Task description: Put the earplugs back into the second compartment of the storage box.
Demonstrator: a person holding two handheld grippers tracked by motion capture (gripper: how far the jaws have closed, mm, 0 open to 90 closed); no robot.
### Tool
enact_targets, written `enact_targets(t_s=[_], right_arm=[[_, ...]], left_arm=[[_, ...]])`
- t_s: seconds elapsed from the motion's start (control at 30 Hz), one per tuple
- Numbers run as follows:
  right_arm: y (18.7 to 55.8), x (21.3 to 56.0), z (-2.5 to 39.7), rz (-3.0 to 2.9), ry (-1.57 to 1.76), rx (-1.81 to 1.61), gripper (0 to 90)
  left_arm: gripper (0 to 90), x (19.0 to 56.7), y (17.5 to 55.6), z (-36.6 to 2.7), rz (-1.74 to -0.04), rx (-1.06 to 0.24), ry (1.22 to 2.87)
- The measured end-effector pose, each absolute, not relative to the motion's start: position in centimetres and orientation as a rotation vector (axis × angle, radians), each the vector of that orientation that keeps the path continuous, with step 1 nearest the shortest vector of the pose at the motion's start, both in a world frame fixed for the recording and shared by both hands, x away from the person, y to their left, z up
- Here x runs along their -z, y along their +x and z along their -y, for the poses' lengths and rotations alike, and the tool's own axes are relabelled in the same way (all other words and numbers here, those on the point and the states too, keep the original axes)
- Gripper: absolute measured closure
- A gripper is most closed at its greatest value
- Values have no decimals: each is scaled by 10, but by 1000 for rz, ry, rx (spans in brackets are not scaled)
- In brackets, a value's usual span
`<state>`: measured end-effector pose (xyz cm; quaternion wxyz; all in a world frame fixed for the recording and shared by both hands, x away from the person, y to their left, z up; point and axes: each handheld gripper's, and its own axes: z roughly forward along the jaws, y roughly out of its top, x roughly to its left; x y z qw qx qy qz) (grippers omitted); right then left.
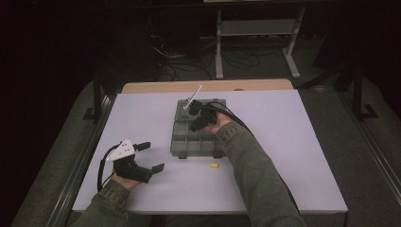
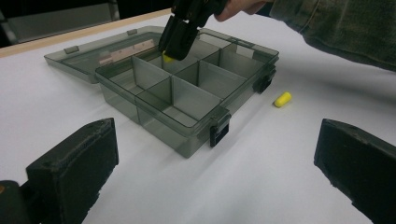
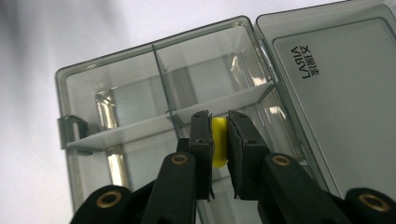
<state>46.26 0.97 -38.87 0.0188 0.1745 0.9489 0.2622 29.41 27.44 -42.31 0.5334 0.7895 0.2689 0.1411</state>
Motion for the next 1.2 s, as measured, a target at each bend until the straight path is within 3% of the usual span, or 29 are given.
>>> enact_targets(t_s=[0.07,0.33,0.53,0.73,0.87,1.2], right_arm=[[463,392,-11,-2939,546,-818,770],[461,392,-14,-2900,563,-821,506],[456,386,-11,-2887,629,-812,160],[447,377,-3,-2855,661,-853,118],[438,375,3,-2850,656,-869,8],[417,365,25,-2836,640,-943,0]], left_arm=[[0,423,294,-274,-640,-335,1881],[0,423,294,-274,-640,-336,1881],[0,423,294,-274,-640,-334,1885],[0,423,294,-274,-642,-335,1887],[0,423,294,-273,-640,-335,1889],[0,424,294,-273,-643,-334,1893]])
